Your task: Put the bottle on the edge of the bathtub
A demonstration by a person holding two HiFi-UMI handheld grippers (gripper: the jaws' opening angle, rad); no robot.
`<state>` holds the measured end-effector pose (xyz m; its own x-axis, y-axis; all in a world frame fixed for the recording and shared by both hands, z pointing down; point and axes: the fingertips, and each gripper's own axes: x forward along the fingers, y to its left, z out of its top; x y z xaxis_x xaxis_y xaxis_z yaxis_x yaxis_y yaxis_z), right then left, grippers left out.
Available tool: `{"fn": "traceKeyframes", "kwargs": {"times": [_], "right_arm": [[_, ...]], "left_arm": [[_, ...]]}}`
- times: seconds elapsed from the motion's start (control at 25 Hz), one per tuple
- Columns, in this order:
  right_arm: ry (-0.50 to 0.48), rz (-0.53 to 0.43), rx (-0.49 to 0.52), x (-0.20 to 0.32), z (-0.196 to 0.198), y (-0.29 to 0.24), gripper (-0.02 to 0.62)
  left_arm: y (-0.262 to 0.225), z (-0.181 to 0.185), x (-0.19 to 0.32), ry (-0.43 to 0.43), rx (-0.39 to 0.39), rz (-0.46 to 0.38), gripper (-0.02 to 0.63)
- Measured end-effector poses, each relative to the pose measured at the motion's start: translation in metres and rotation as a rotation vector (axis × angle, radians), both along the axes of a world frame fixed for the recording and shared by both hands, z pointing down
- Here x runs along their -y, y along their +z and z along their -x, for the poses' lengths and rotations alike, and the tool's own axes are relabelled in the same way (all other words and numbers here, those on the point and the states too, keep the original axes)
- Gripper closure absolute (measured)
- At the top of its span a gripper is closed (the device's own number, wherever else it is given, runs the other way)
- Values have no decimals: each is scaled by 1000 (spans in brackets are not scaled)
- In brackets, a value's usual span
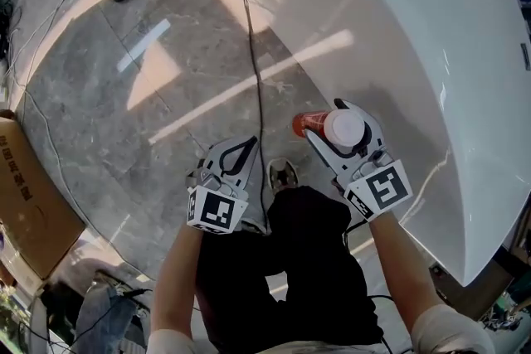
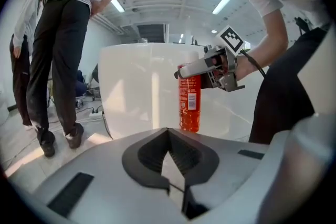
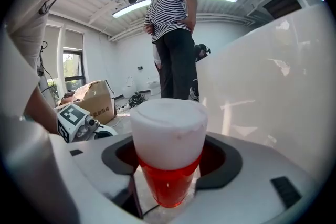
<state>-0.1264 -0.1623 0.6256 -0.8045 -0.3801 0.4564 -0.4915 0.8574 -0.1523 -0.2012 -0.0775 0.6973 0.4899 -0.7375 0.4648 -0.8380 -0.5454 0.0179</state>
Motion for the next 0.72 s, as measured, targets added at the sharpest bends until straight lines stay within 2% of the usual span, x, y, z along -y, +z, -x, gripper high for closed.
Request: {"fn": "traceKeyframes", "kwargs": {"times": [0.08, 0.28, 0.44, 0.6, 0.72], "right_arm": [[14, -2, 8, 2, -3, 10, 301], [16, -34, 3, 3, -8, 38, 301], [25, -59, 12, 5, -16, 69, 301], [65, -68, 8, 9, -28, 99, 301], [81, -75, -4, 5, -34, 113, 301]], "left_arm": [[2, 5, 7, -4, 10, -29, 595], [6, 7, 19, -9, -21, -110, 595], [32, 10, 27, -41, 3, -104, 595], [40, 1, 32, 28, -22, -143, 595], [51, -4, 22, 84, -3, -121, 595]]}}
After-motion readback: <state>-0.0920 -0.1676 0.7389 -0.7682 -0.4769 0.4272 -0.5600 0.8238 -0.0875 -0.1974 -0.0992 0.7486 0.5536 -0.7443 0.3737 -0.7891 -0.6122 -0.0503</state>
